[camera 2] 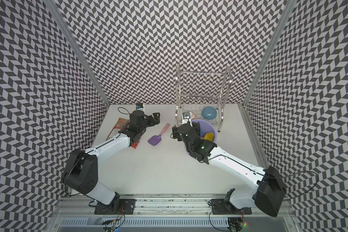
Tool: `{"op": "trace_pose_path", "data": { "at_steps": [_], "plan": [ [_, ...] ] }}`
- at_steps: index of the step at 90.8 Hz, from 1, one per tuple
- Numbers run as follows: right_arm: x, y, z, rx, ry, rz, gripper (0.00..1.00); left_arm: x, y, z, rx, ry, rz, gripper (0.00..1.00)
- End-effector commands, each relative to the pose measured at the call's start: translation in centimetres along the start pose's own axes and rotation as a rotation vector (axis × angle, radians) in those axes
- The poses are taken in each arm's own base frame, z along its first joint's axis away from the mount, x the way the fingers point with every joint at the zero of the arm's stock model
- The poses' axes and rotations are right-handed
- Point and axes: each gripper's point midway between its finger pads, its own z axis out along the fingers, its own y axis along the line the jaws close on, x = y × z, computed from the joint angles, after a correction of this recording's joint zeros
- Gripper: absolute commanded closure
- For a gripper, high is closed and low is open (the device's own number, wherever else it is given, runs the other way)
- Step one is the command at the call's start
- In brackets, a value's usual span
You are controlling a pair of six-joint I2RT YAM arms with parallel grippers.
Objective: Organize the gardening tools
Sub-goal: Pick up the gardening tool from the center of the board.
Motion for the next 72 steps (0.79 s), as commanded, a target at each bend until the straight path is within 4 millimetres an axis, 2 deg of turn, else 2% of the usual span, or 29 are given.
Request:
{"op": "trace_pose_path", "data": {
  "at_steps": [1,11,34,55,72],
  "plan": [
    [-0.9,-0.8,-0.4,0.036,-0.045,0.035,0.00,2.6,-0.8,2.5,0.049,0.140,0.052,0.00],
    [-0.5,-1.3,-0.3,0.057,-0.041,0.037,0.00,4.2,-1.1,5.2,0.065,0.213,0.084,0.00],
    [-0.7,-2.2,-0.9,0.077,-0.057,0.048,0.00,7.6,-1.3,8.9,0.096,0.331,0.132,0.00],
    [-0.6,-2.3,-0.9,0.083,-0.058,0.053,0.00,10.3,-0.7,10.7,0.089,0.413,0.153,0.00],
    [-0.4,-2.4,-0.8,0.089,-0.055,0.050,0.00,13.3,-2.2,10.8,0.175,0.480,0.181,0.00]
  ]
}}
